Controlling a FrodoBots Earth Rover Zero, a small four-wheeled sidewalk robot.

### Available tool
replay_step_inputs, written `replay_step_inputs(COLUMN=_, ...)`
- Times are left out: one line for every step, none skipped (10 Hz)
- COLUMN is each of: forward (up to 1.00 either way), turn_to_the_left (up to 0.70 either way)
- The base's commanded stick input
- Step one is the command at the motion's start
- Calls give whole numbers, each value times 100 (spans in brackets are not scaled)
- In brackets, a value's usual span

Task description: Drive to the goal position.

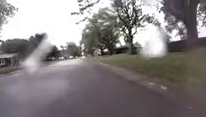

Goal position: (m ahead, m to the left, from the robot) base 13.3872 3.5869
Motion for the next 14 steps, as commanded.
replay_step_inputs(forward=70, turn_to_the_left=0)
replay_step_inputs(forward=70, turn_to_the_left=0)
replay_step_inputs(forward=70, turn_to_the_left=0)
replay_step_inputs(forward=70, turn_to_the_left=0)
replay_step_inputs(forward=70, turn_to_the_left=0)
replay_step_inputs(forward=70, turn_to_the_left=0)
replay_step_inputs(forward=70, turn_to_the_left=0)
replay_step_inputs(forward=70, turn_to_the_left=0)
replay_step_inputs(forward=70, turn_to_the_left=0)
replay_step_inputs(forward=70, turn_to_the_left=13)
replay_step_inputs(forward=70, turn_to_the_left=35)
replay_step_inputs(forward=70, turn_to_the_left=35)
replay_step_inputs(forward=70, turn_to_the_left=25)
replay_step_inputs(forward=70, turn_to_the_left=4)
